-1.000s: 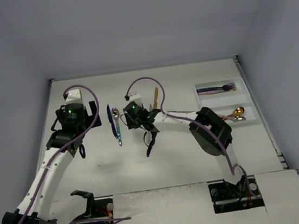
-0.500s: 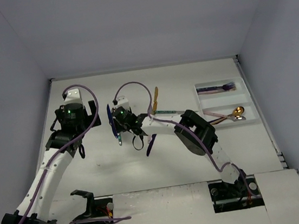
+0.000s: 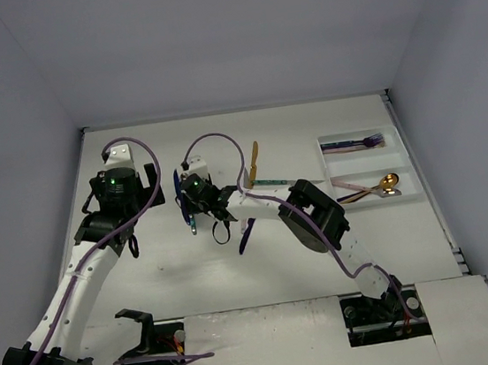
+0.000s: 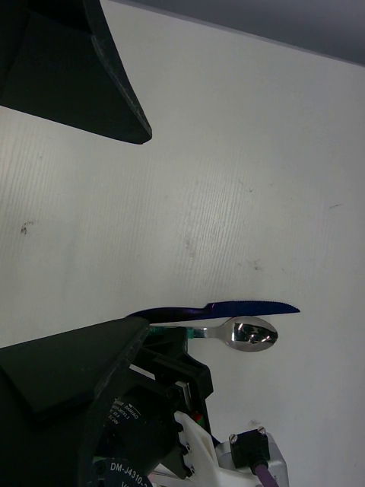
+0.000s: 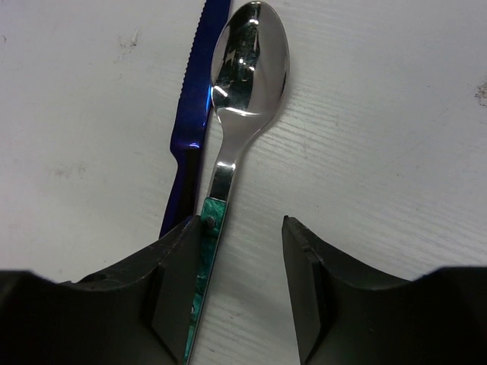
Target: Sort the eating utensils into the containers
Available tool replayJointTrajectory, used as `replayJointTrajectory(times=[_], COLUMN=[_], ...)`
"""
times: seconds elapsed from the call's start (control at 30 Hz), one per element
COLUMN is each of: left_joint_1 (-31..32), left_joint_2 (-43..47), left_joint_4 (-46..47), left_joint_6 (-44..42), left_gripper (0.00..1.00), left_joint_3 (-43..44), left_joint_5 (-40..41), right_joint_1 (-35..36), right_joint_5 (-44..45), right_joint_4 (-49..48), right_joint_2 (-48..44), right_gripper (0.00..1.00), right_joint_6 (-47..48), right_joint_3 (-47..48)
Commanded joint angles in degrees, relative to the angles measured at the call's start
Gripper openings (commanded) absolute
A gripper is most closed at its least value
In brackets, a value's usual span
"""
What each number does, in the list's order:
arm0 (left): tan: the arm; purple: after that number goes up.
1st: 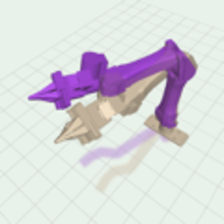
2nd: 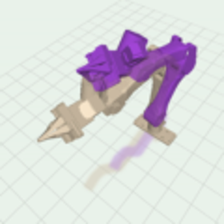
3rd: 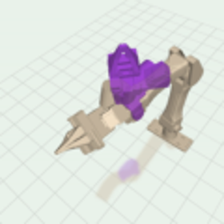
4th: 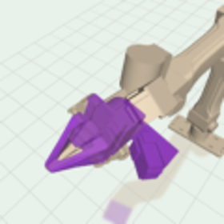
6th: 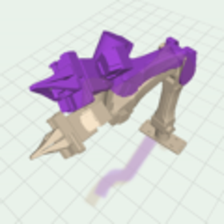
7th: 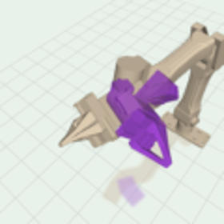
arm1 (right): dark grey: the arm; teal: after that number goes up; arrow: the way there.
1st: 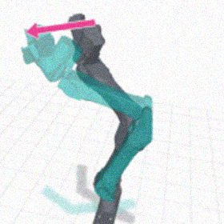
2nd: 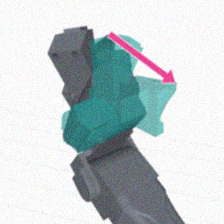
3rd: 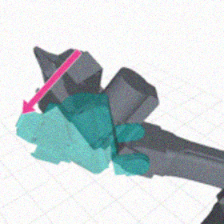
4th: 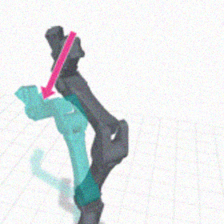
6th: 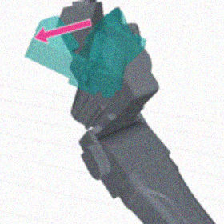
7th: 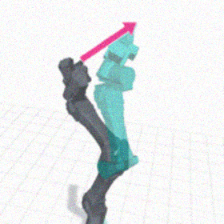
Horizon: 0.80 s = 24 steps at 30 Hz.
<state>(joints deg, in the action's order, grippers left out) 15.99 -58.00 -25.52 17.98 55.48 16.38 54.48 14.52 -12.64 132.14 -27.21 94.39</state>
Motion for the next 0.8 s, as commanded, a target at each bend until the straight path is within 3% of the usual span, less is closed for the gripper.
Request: replayJointTrajectory(times=[0.0,0.43,0.63,0.77], left_joint_1=[-0.4,-0.5,-0.5,-0.5], left_joint_2=[0.9,0.8,0.5,0.7], left_joint_4=[2.4,2.4,2.5,2.4], left_joint_6=[-0.6,-0.6,-0.4,-0.4], left_gripper=[0.97,0.97,0.97,0.97], left_joint_3=[0.5,0.5,0.6,0.6], left_joint_5=[0.7,0.3,0.0,0.6], right_joint_1=[-0.7,-9.6,-9.4,-7.8], right_joint_5=[3.1,-11.0,-8.2,-5.5], right_joint_4=[-1.0,0.1,0.3,0.2], right_joint_2=[-1.2,-16.4,-19.7,-18.8], right_gripper=[0.41,0.40,0.41,0.49], right_joint_6=[0.9,11.2,8.3,6.4], right_joint_3=[-1.2,-18.9,-18.1,-13.7])
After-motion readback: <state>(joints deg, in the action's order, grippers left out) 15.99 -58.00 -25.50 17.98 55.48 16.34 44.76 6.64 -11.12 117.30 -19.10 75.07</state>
